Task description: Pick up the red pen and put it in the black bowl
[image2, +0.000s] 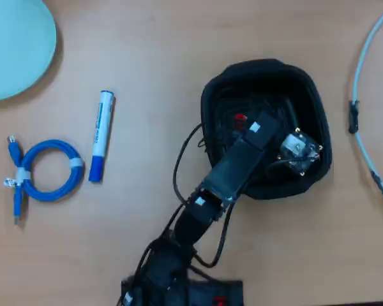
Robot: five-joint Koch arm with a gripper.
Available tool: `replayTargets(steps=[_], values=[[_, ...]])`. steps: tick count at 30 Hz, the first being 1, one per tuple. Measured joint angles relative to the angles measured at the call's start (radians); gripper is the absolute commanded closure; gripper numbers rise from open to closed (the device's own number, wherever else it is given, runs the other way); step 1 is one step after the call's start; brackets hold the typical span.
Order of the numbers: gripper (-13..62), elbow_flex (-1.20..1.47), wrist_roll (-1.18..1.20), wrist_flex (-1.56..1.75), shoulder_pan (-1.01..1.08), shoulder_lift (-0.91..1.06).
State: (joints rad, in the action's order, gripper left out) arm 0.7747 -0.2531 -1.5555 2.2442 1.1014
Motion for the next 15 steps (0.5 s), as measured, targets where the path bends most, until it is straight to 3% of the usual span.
replayTargets(steps=[15], values=[[52.0, 0.000, 0.147, 0.009, 0.015, -0.063]])
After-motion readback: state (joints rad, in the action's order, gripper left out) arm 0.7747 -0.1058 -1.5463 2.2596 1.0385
